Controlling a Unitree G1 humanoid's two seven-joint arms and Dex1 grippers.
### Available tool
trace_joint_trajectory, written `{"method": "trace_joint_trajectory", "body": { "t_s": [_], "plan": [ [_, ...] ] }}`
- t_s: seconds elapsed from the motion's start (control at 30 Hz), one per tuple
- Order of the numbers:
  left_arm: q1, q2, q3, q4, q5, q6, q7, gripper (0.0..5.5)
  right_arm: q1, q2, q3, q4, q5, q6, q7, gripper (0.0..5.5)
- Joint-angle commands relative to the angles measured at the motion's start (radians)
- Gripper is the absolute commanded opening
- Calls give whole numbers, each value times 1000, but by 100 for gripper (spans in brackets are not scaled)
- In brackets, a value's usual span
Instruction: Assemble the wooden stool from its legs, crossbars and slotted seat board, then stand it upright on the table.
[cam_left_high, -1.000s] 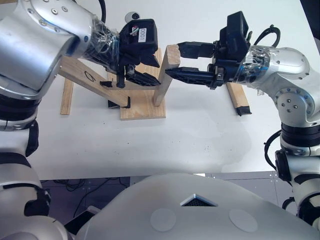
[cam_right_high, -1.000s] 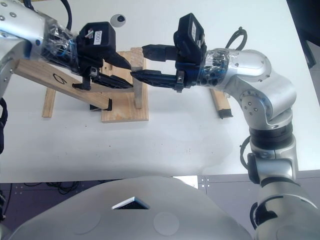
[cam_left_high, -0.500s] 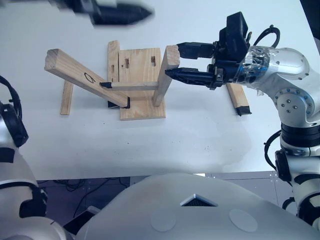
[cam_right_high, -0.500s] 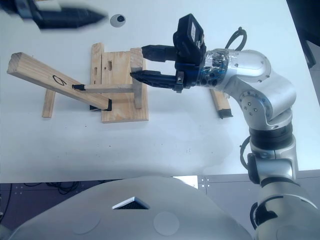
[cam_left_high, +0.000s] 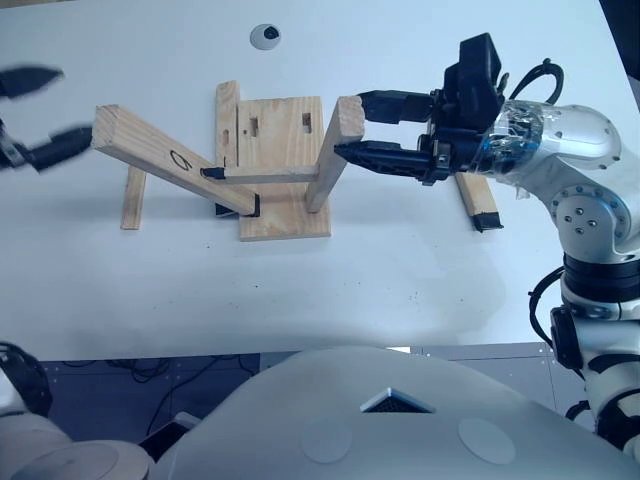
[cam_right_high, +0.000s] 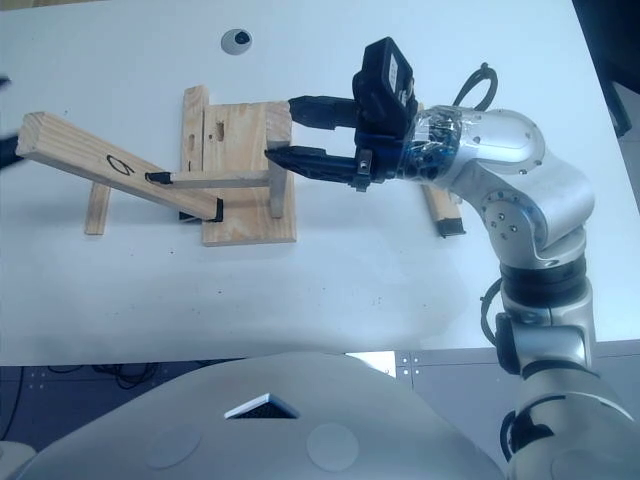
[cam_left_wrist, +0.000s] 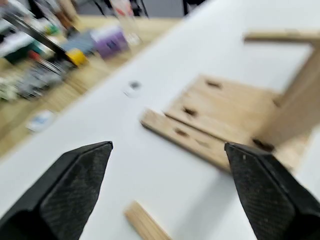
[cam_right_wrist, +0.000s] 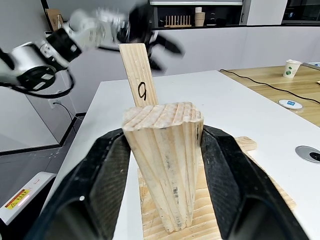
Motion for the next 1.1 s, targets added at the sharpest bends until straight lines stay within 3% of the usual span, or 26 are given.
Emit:
{"method": "trace_joint_trajectory", "body": {
  "t_s": [0.03, 0.2, 0.43, 0.7, 1.1],
  "plan": [
    [129, -74, -76, -26, 12, -174, -57, 412, 13, -12, 25, 23, -26, 37, 7, 212],
    [118, -142, -76, -168, -85, -144, 19, 412, -9, -9, 38, 48, -36, 30, 27, 212],
    [60, -115, -43, -265, -273, 47, 67, 412, -27, -6, 44, 74, -51, 17, 43, 212],
    [66, -94, -38, -288, -308, 92, 57, 412, -35, 1, 49, 83, -58, 13, 45, 212],
    [36, -83, -22, -294, -364, 118, 40, 224, -35, -1, 55, 90, -62, 7, 46, 212]
  ]
}}
